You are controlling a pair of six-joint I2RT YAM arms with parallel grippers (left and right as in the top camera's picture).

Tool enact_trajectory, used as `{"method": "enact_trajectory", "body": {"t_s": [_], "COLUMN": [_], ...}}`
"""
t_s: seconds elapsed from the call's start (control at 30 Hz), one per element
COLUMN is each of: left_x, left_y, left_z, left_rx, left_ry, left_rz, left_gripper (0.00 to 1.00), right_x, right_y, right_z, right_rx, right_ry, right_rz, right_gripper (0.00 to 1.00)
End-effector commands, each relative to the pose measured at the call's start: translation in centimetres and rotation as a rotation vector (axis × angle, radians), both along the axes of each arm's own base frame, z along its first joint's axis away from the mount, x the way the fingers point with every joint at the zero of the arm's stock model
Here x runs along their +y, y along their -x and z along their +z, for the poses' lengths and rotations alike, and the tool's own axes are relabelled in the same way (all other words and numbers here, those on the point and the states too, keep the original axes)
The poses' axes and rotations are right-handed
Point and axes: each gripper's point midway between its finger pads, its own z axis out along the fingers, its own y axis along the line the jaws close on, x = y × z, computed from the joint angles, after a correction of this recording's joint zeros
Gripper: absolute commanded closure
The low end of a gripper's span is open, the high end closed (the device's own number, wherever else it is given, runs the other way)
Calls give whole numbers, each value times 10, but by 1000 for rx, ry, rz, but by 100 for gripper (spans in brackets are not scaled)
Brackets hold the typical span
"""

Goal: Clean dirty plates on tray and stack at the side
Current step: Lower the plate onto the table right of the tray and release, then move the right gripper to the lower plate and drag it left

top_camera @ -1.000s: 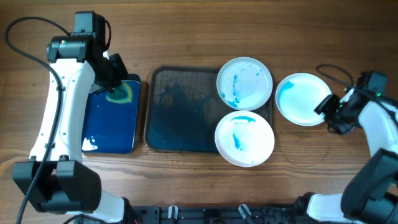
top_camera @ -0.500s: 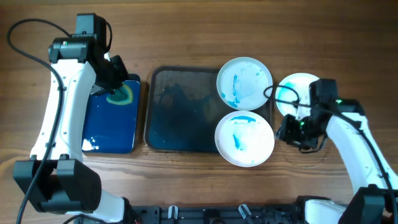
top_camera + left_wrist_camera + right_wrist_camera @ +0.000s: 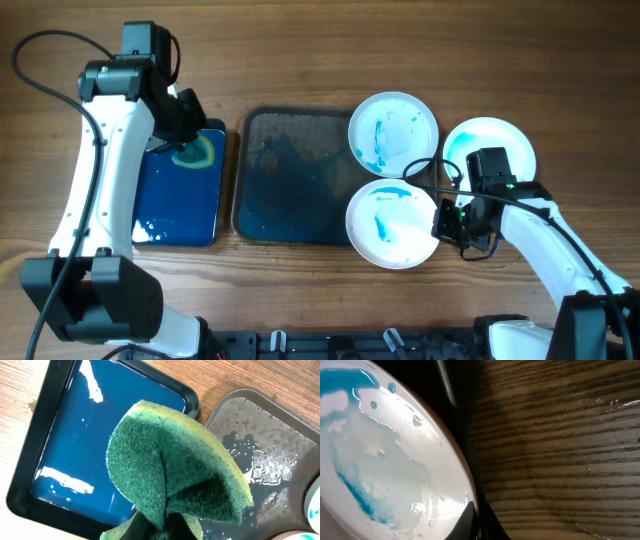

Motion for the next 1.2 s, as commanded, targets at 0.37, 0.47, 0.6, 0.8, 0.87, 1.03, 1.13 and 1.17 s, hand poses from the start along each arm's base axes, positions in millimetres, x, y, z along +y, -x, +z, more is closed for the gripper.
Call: {"method": "enact_trajectory", "body": {"t_s": [0.37, 0.47, 0.6, 0.8, 0.87, 1.03, 1.13, 1.17], "left_x": [-2, -4, -10, -13, -14, -37, -56, -60], "left_y": [-5, -6, -6, -6, -6, -8, -8, -8], "left_z": [1, 2, 2, 2, 2, 0, -12, -17], "left_rx": [-25, -32, -31, -29, -29, -41, -40, -39], "left_ry": [12, 28, 63, 82, 90, 93, 98, 100], "left_rz": [5, 5, 12, 20, 34, -28, -65, -67], "left_gripper": [96, 96, 96, 96, 96, 96, 96, 96], "right_x": [125, 157, 189, 208, 210, 206, 201, 201], "right_y": [-72, -91, -106, -109, -112, -121, -123, -122], "right_z": [72, 65, 29, 0, 9, 27, 16, 12], "right_rx": [-346, -448, -394, -295, -321, -366, -347, -336], "right_ry": [-60, -53, -109, -100, -88, -12, -2, 1], "right_rz": [36, 19, 59, 191, 264, 435, 446, 445], "right_gripper": [96, 96, 96, 86, 74, 65, 71, 71]}}
